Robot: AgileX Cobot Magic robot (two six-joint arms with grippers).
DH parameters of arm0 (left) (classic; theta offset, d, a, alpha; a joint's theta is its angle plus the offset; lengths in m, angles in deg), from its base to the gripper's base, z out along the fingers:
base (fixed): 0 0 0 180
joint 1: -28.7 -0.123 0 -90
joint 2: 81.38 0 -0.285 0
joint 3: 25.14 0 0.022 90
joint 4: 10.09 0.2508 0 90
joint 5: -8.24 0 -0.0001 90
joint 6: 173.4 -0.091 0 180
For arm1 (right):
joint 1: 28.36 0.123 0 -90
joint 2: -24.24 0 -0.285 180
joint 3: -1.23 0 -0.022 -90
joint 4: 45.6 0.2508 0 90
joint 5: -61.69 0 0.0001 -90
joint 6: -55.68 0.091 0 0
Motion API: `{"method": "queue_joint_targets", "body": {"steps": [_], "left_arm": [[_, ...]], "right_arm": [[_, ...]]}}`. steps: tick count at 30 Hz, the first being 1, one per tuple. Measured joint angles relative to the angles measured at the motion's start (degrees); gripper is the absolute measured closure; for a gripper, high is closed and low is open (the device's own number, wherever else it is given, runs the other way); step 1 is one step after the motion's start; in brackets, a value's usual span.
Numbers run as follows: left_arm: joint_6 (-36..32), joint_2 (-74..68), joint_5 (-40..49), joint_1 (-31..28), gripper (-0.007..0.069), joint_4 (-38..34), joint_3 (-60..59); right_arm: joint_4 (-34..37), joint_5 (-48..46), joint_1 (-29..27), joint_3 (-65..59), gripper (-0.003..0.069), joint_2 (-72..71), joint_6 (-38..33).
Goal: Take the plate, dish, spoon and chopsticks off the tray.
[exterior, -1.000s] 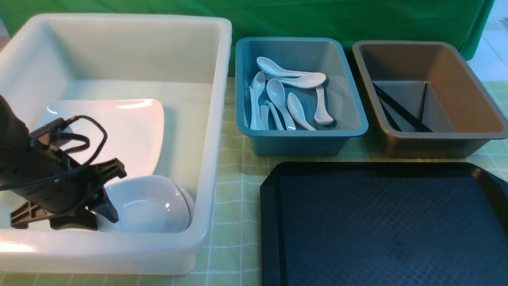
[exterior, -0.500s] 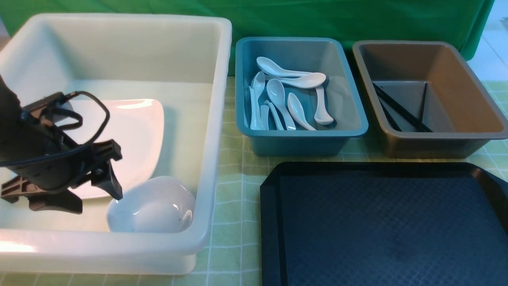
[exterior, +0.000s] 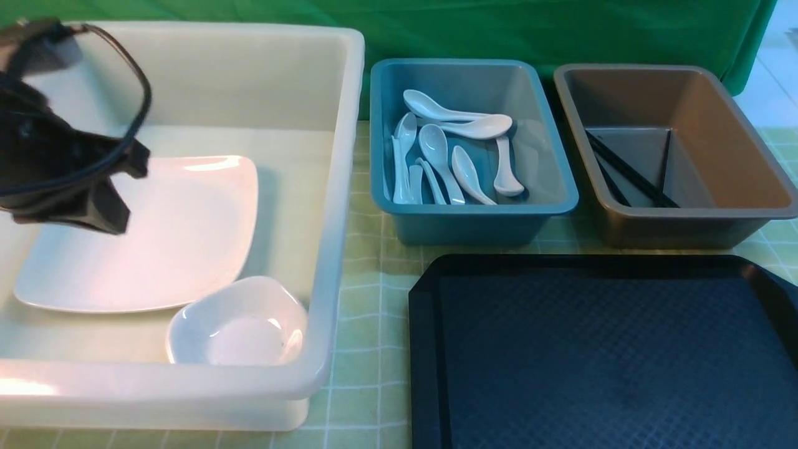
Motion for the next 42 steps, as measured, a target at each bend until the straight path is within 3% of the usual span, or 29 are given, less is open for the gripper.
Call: {"method": "queue_joint_targets", "body": {"steps": [4, 16, 42], "left_arm": [[0.0, 5.19, -0.26, 0.0, 0.0633, 0.06, -2.12], [-1.6, 20.5, -8.27, 0.0, 0.0633, 0.12, -13.2], [-2.99, 21.04, -9.43, 0.0, 0.0633, 0.12, -13.32]], "right_arm": [[-0.05, 4.83, 0.0, -1.5, 0.0651, 0.35, -2.71], [0.0, 46.33, 0.0, -24.85, 0.0645, 0.6, -3.9], [-0.06, 49.39, 0.0, -26.05, 0.0583, 0.6, -3.9]]}}
